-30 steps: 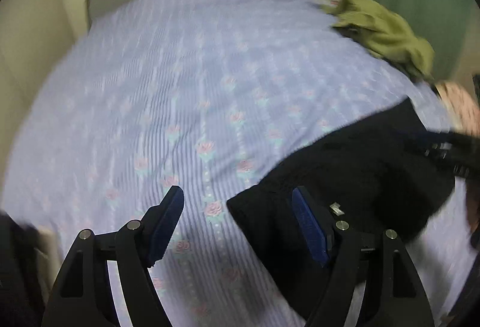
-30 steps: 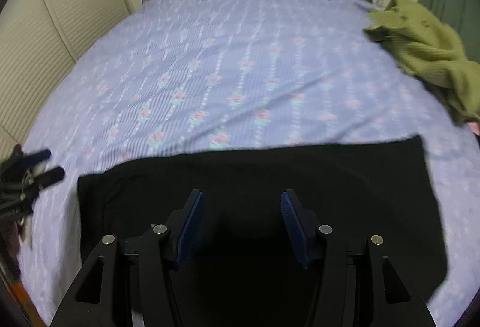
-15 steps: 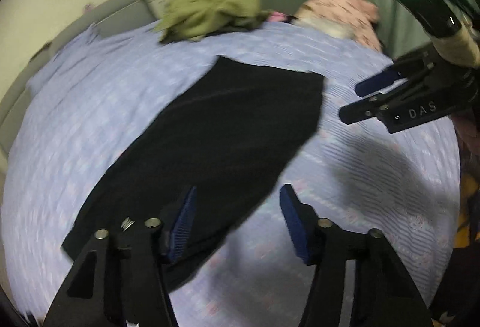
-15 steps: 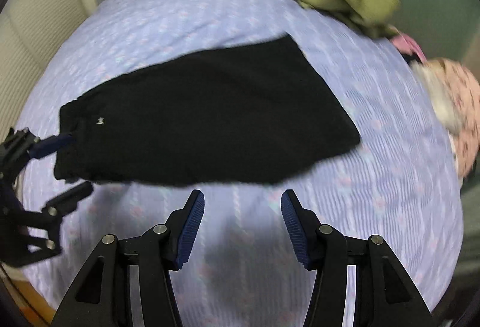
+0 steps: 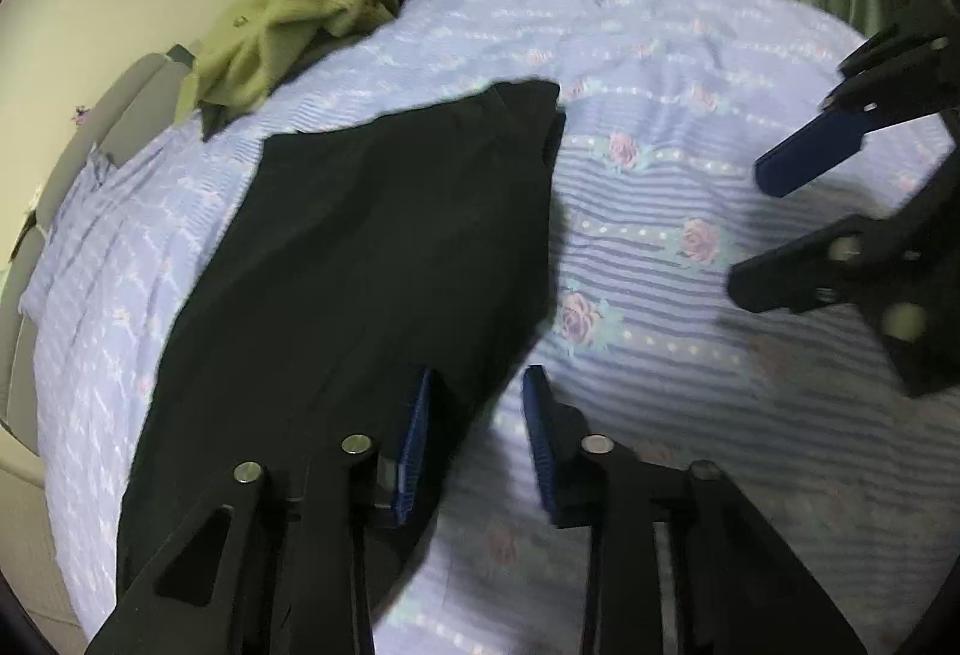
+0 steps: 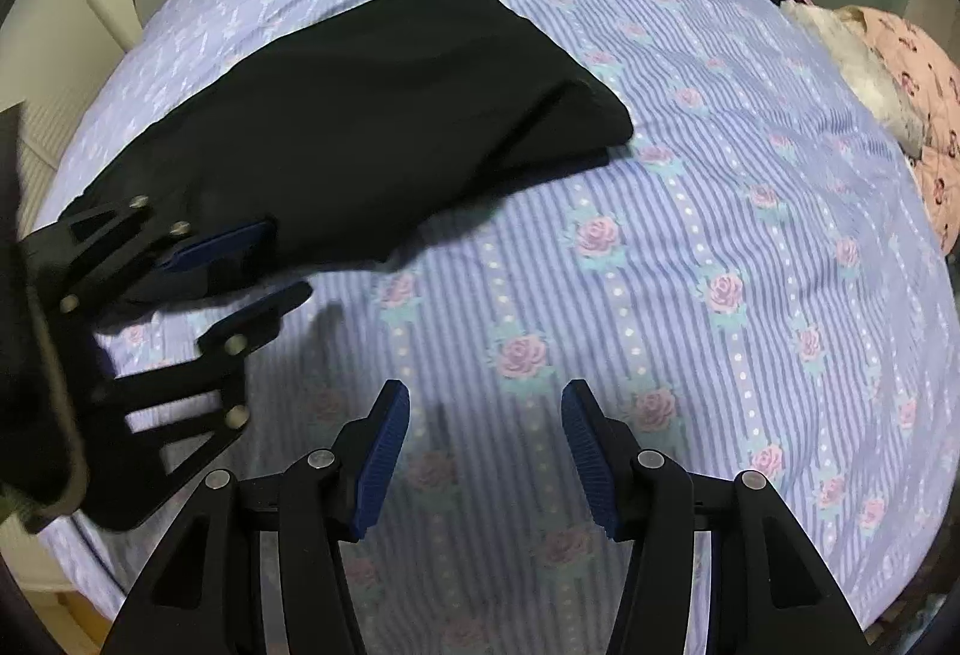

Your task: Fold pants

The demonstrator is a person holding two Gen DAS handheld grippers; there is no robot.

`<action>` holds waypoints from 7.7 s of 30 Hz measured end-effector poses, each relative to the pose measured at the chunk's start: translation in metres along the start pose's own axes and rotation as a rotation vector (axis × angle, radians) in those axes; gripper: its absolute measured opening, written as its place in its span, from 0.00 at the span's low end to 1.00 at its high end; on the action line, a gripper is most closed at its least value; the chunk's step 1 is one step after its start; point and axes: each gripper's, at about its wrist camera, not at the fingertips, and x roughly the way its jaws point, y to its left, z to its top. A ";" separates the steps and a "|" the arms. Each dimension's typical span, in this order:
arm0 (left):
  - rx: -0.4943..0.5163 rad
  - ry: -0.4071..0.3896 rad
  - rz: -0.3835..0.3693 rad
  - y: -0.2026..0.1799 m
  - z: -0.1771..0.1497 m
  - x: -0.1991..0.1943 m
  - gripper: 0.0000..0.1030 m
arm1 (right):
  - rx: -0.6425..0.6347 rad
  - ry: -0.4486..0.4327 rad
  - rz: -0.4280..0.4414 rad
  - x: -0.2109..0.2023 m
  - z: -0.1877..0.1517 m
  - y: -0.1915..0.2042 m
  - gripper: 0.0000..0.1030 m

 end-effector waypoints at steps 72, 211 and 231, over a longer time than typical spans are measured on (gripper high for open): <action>-0.629 0.099 -0.555 0.131 -0.019 0.030 0.30 | 0.294 -0.075 0.180 0.015 0.051 -0.019 0.44; -1.205 0.242 -0.154 0.261 -0.011 -0.015 0.25 | -0.186 -0.223 -0.056 -0.066 0.112 0.084 0.74; -1.189 0.119 -0.147 0.222 0.002 -0.028 0.78 | -0.131 -0.198 0.031 -0.043 0.133 0.004 0.74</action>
